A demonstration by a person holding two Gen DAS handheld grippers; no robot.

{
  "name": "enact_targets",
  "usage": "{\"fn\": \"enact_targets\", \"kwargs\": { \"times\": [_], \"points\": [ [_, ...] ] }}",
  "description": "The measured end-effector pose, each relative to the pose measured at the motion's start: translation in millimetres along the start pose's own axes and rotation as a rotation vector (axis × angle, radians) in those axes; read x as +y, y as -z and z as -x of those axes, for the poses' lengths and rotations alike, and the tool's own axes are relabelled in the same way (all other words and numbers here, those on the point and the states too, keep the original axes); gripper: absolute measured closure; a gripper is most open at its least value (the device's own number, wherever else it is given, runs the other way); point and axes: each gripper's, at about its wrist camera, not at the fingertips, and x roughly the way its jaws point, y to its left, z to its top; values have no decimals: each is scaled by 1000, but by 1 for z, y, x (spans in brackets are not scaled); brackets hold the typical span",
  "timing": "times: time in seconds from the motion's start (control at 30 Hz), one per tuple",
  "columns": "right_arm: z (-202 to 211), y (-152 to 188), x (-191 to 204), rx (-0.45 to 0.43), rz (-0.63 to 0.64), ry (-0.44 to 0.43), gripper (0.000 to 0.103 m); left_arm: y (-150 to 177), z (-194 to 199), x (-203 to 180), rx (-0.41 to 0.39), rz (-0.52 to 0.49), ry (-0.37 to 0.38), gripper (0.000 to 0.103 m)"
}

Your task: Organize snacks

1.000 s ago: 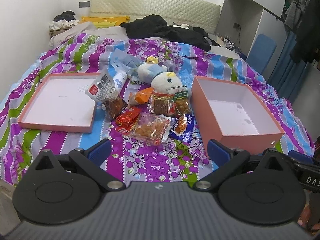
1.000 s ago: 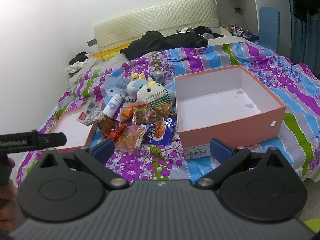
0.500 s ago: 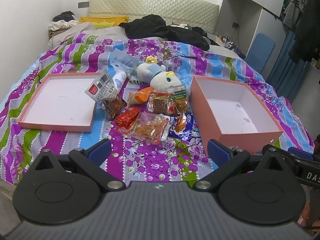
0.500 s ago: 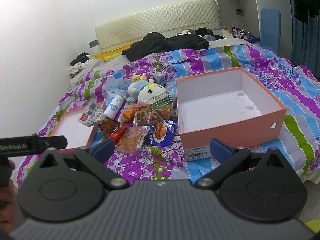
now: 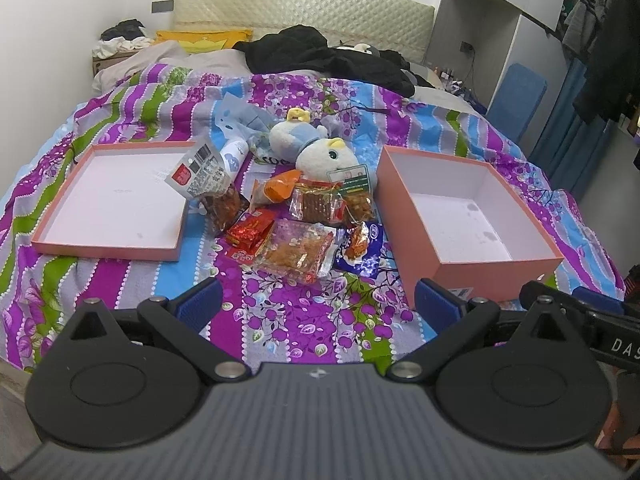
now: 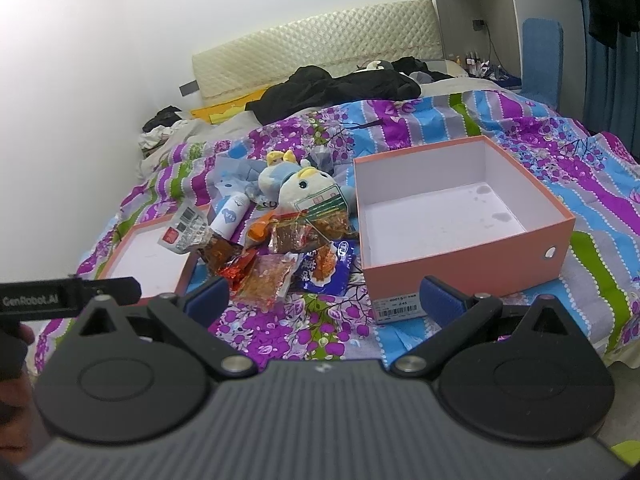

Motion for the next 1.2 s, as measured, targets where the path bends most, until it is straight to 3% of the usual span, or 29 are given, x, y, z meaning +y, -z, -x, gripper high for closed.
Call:
{"fn": "enact_targets", "kwargs": {
  "times": [0.67,0.87,1.1,1.2],
  "points": [
    [-4,3,8,20,4,-25,0,6,-10,13,-1,-15,38,0],
    [-10,12,5,23,48,0,4,8,-36,18,23,-9,64,0],
    [-36,25,12,35,85,-10,24,4,-68,22,62,-34,82,0],
    [-49,27,16,41,110,-17,28,2,-83,27,68,-44,83,0]
  ]
}}
